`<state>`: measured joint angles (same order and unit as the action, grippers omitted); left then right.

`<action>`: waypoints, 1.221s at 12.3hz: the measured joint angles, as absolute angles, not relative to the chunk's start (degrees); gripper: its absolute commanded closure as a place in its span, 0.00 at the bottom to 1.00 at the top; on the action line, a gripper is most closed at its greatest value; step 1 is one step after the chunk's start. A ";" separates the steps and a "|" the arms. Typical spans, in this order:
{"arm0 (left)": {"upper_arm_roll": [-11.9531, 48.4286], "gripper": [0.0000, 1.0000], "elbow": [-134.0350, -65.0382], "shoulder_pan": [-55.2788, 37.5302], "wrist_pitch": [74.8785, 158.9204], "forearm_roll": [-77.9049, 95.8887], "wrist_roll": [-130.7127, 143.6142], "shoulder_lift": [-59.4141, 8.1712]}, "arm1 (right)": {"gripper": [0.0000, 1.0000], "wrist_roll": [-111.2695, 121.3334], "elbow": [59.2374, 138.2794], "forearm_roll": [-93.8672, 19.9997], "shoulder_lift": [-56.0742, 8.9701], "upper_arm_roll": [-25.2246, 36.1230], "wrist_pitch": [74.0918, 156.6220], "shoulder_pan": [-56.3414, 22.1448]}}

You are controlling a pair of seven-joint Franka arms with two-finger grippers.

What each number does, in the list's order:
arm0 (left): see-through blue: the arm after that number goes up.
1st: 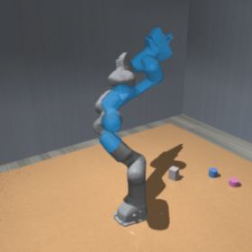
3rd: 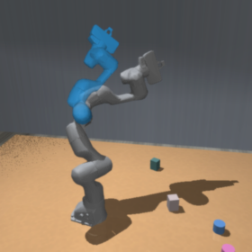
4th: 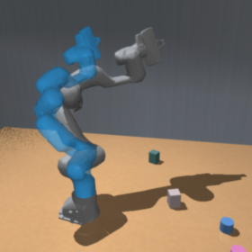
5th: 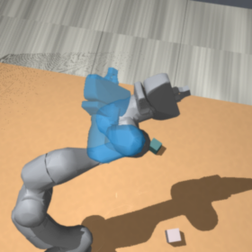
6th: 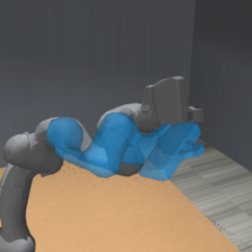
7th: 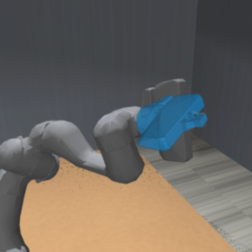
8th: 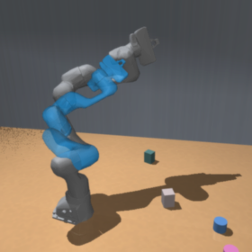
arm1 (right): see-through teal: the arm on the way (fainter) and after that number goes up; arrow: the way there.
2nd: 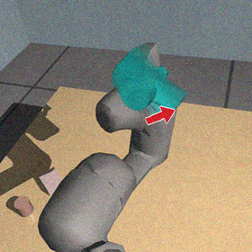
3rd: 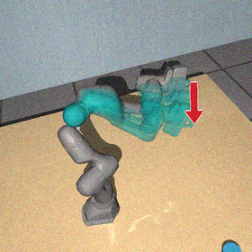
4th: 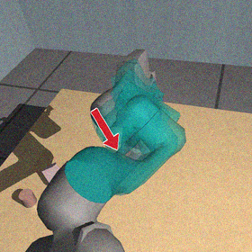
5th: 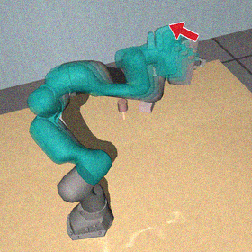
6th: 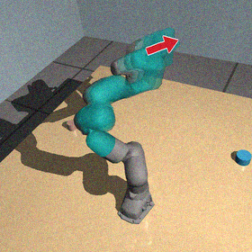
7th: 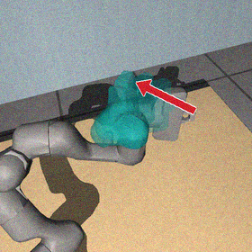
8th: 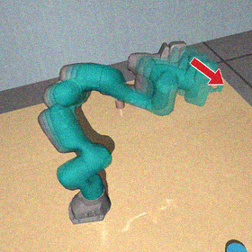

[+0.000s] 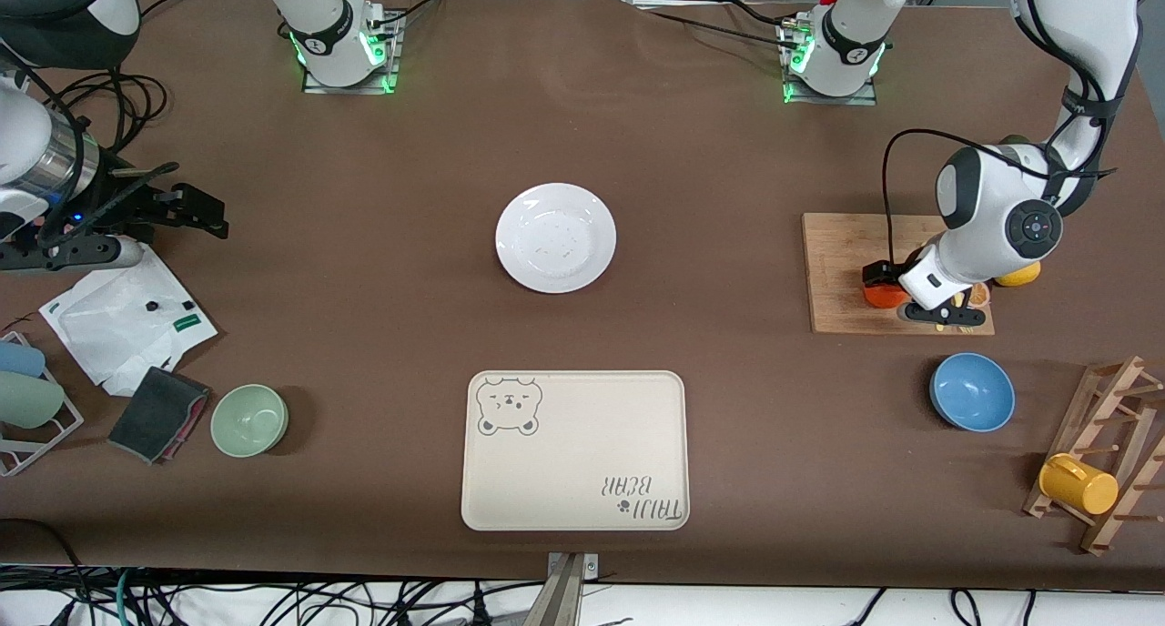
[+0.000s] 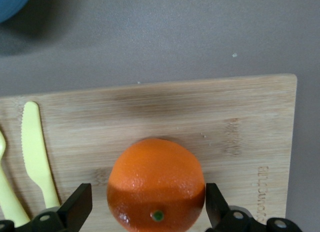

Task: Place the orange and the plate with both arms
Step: 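Close the left gripper on the orange and lift it, then carry the orange with the left gripper over the white plate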

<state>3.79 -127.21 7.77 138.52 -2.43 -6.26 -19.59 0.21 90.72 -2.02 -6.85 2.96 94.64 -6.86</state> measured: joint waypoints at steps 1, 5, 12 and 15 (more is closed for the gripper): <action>3.79 0.00 -127.24 7.80 139.17 -2.43 -6.24 -20.01 | 0.00 0.21 90.72 -2.02 -6.85 3.06 94.64 -6.86; 3.79 0.55 -127.18 7.85 139.61 -2.43 -6.04 -20.61 | 0.00 0.20 90.72 -2.02 -6.86 3.10 94.65 -6.85; 4.55 0.63 -126.21 7.66 139.30 -2.43 -6.01 -20.49 | 0.00 0.20 90.71 -2.02 -6.86 3.10 94.73 -6.85; 7.56 0.63 -122.09 7.56 130.61 -2.42 -3.03 -19.45 | 0.00 0.20 90.71 -2.03 -6.86 3.11 94.74 -6.85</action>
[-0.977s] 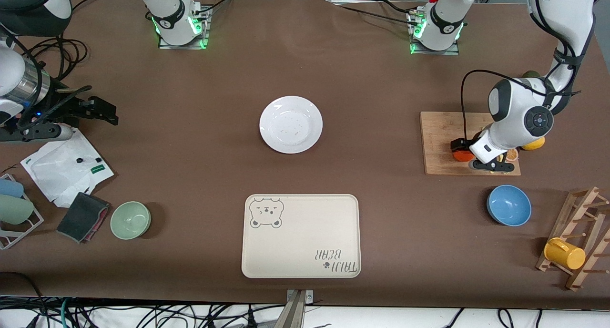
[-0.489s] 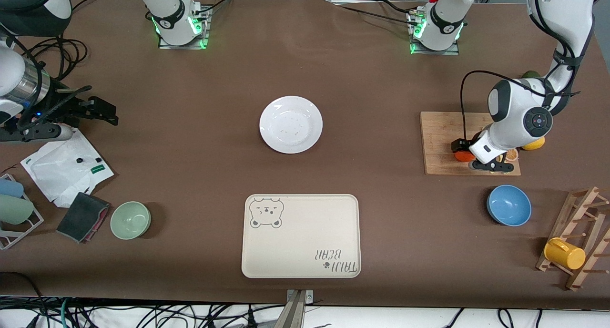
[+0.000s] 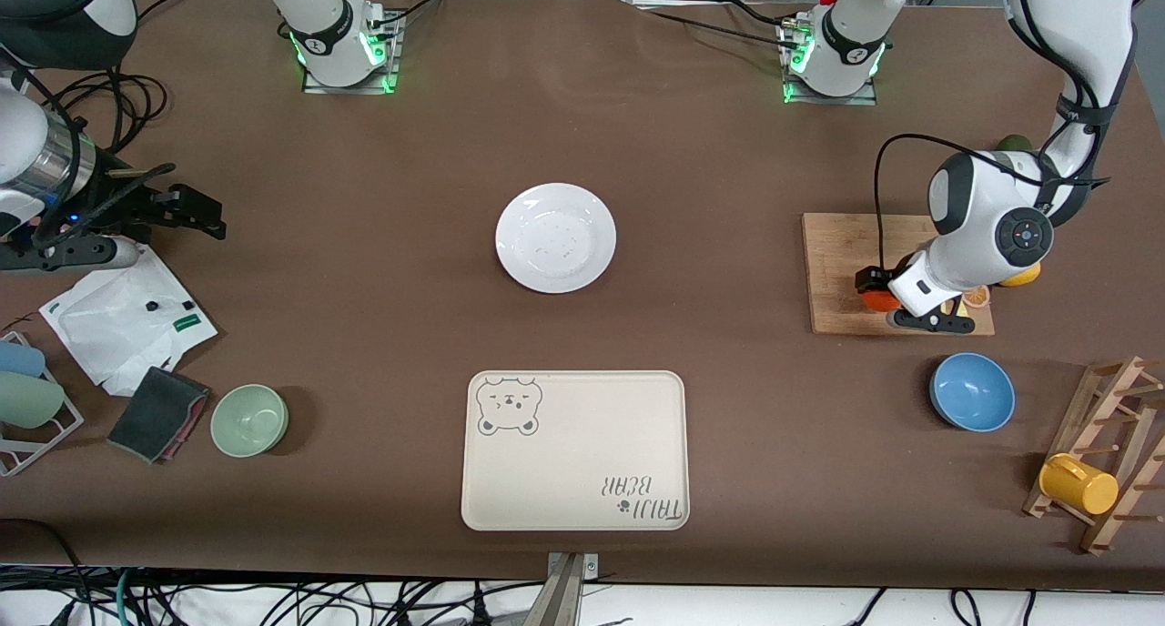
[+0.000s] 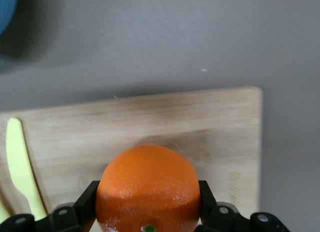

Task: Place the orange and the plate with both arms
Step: 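Carry the orange with the left gripper over the white plate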

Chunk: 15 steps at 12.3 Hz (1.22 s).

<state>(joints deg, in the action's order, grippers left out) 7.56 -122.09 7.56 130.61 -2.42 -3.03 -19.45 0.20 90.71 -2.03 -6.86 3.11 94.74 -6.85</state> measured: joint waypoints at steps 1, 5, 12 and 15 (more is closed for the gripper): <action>9.38 0.63 -119.64 7.52 125.94 -2.42 -0.01 -19.05 | 0.00 0.20 90.71 -2.03 -6.86 3.10 94.74 -6.85; 20.31 0.63 -109.61 7.11 111.59 -2.42 16.23 -18.35 | 0.00 0.20 90.71 -2.03 -6.86 3.10 94.79 -6.86; 36.26 0.63 -104.54 2.59 107.33 1.42 45.12 -18.87 | 0.00 0.20 90.71 -2.03 -6.86 3.11 94.88 -6.85; 36.33 0.62 -102.05 -3.99 109.45 2.66 56.48 -21.75 | 0.00 0.20 90.71 -2.03 -6.86 3.11 94.88 -6.84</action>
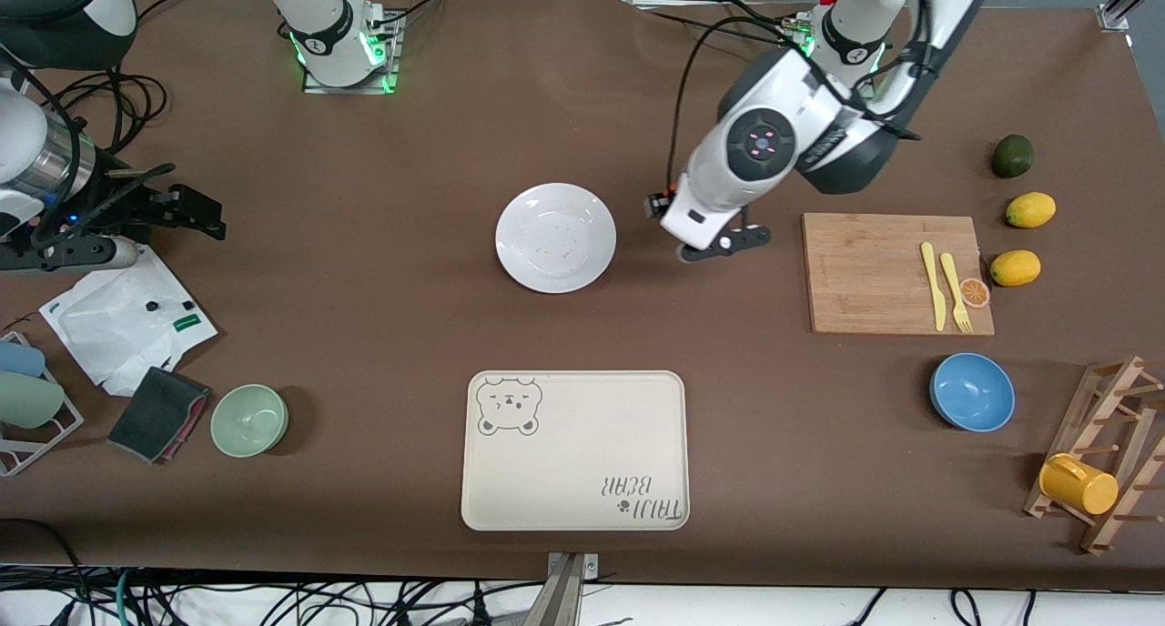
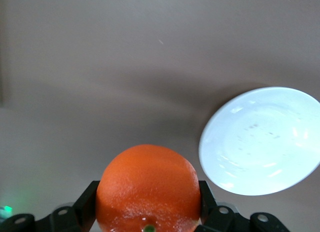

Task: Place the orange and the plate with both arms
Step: 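Carry the orange with the left gripper over the white plate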

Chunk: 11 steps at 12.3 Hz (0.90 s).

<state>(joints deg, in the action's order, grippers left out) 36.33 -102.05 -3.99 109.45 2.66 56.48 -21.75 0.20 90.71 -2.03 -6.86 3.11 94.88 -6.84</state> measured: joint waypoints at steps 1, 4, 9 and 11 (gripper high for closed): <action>36.34 0.62 -101.68 -6.45 112.34 2.66 60.72 -23.02 | 0.00 0.20 90.72 -2.03 -6.86 3.11 94.88 -6.84; 36.29 0.62 -101.51 -11.41 120.34 2.66 69.15 -26.77 | 0.00 0.20 90.72 -2.03 -6.88 3.14 94.88 -6.82; 36.04 0.61 -101.43 -16.05 131.90 2.66 74.71 -34.10 | 0.00 0.20 90.72 -2.03 -6.88 2.95 94.88 -7.06; 35.48 0.61 -101.38 -17.49 134.89 2.66 74.90 -36.42 | 0.00 0.20 90.72 -2.03 -6.88 2.95 94.89 -7.05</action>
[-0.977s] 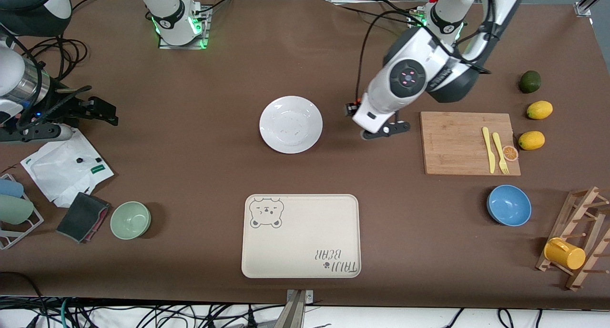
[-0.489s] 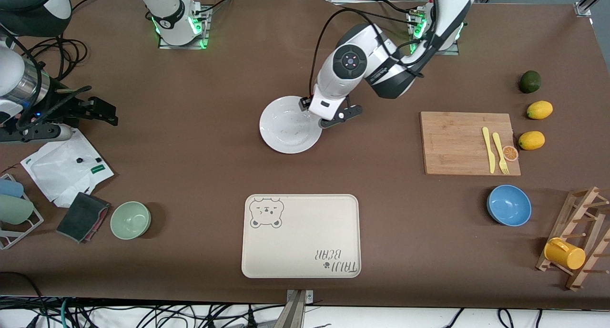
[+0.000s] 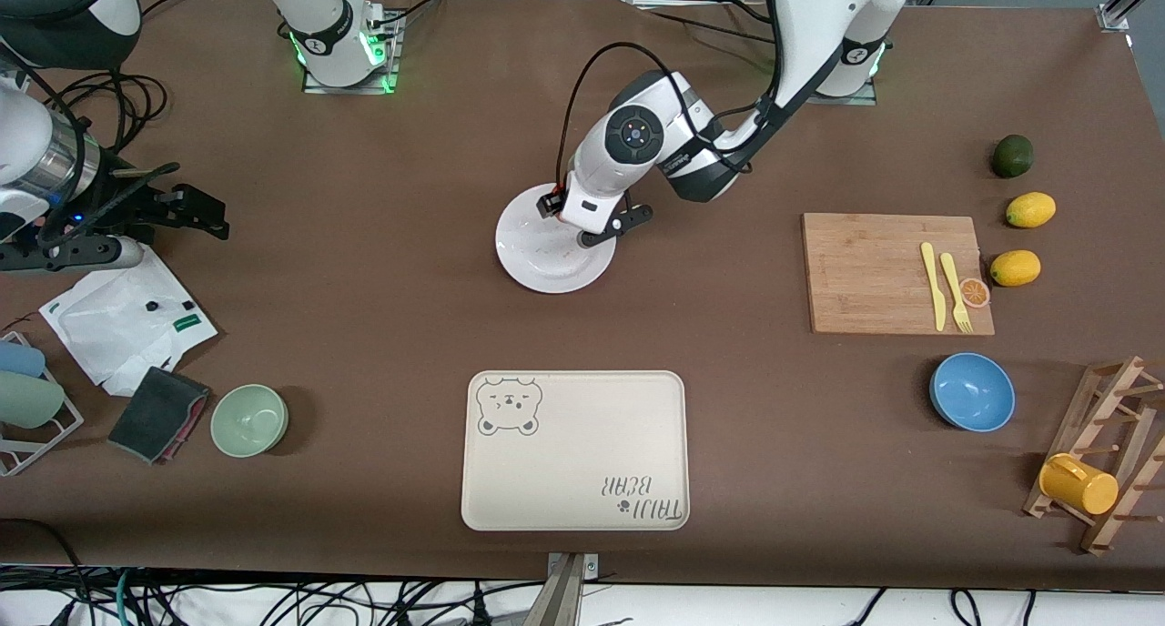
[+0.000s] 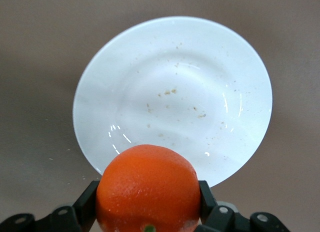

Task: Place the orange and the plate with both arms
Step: 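Carry the orange with the left gripper over the white plate, then lower the orange onto the plate and open the left gripper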

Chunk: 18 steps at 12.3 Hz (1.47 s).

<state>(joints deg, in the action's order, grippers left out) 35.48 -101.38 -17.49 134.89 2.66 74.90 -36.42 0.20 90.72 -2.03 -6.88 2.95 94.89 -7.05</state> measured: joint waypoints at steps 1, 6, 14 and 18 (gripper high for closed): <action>34.39 0.61 -101.36 -18.79 137.33 2.66 74.95 -37.48 | 0.00 0.20 90.71 -2.03 -6.88 2.96 94.89 -7.03; 25.89 0.55 -100.86 -28.82 141.82 2.65 75.24 -40.32 | 0.00 0.19 90.71 -2.03 -6.88 2.98 94.89 -7.02; 24.72 0.00 -98.58 -29.68 141.83 2.65 75.44 -41.91 | 0.00 0.19 90.71 -2.03 -6.88 2.98 94.89 -7.02; 24.59 0.00 -96.80 -29.56 141.83 2.65 75.45 -42.51 | 0.00 0.19 90.71 -2.03 -6.88 2.98 94.91 -7.02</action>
